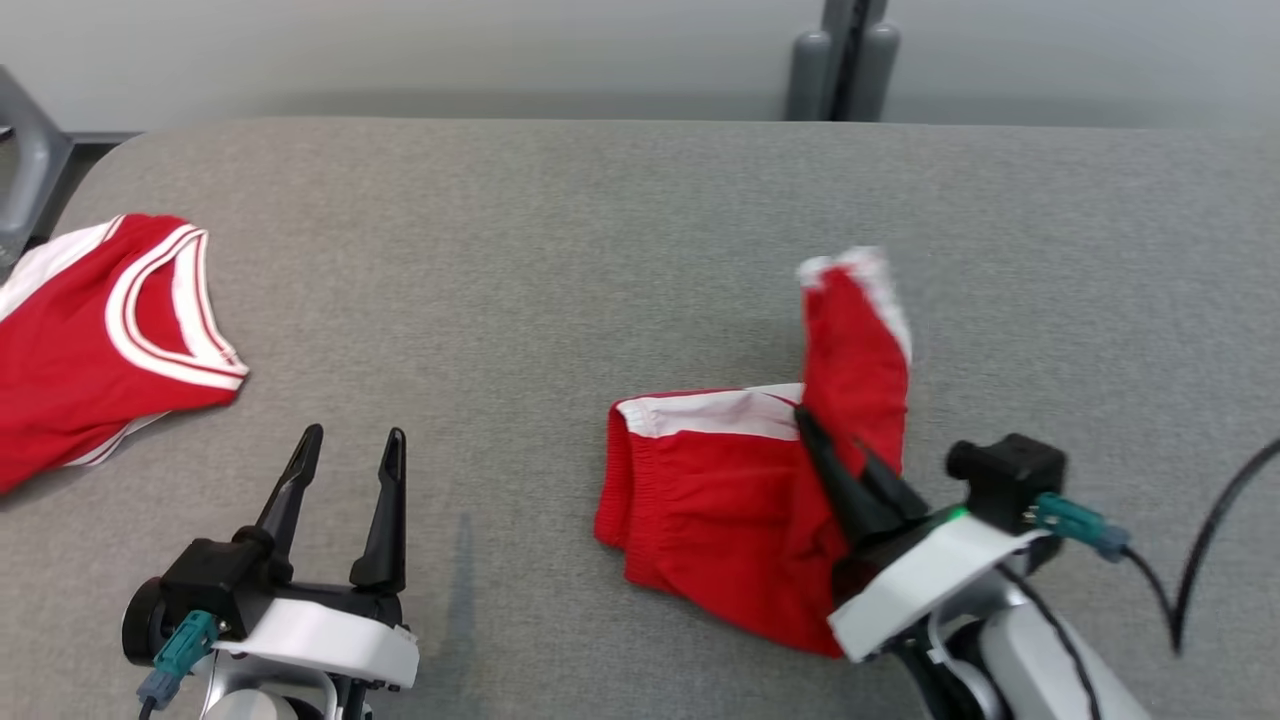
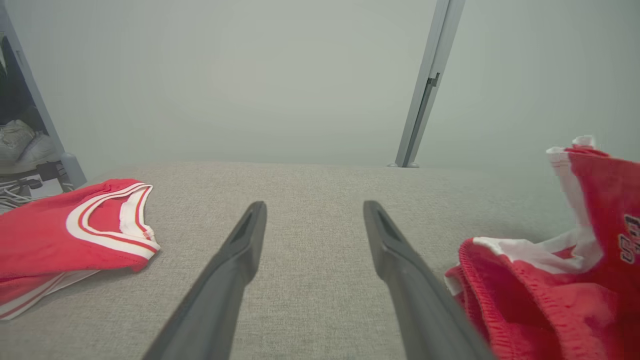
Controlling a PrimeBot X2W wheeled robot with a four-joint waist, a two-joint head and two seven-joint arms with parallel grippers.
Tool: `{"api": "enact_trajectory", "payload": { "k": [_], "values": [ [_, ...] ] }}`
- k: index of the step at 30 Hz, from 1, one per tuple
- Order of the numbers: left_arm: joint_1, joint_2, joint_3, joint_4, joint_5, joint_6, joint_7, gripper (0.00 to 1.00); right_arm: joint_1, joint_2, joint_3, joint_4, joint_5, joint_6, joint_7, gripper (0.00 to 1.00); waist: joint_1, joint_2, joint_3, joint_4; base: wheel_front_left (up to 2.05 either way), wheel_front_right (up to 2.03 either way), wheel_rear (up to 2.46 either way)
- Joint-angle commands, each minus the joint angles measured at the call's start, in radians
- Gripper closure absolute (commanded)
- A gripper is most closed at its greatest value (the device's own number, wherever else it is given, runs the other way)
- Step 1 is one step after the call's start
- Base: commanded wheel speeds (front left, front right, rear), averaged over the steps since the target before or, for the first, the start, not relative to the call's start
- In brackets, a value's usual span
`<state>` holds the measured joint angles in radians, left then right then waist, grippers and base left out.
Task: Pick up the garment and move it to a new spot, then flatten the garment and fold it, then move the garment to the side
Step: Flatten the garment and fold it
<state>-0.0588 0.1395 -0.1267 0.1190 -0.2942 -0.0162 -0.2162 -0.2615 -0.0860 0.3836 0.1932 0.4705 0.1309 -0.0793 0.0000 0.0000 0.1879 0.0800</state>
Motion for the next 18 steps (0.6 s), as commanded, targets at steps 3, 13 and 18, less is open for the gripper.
{"api": "enact_trajectory", "payload": {
  "k": [3,13,18],
  "values": [
    [-0.018,-0.007,-0.004,0.005,-0.008,0.006,-0.013,0.0,-0.042,0.016,0.105,0.041,0.045,0.0,-0.005,1.0,0.0,0.0,0.014,0.056,0.0,0.0,0.0],
    [-0.039,-0.012,-0.004,0.023,-0.024,0.002,-0.027,0.0,-0.098,0.027,0.254,0.173,0.105,0.0,-0.026,1.0,0.0,0.0,0.036,0.104,0.0,0.0,0.0],
    [-0.033,-0.011,-0.002,0.032,-0.024,0.008,-0.031,0.0,-0.12,0.016,0.297,0.205,0.107,0.0,-0.06,0.0,0.0,0.0,0.034,0.098,0.0,0.0,0.0]
  ]
}}
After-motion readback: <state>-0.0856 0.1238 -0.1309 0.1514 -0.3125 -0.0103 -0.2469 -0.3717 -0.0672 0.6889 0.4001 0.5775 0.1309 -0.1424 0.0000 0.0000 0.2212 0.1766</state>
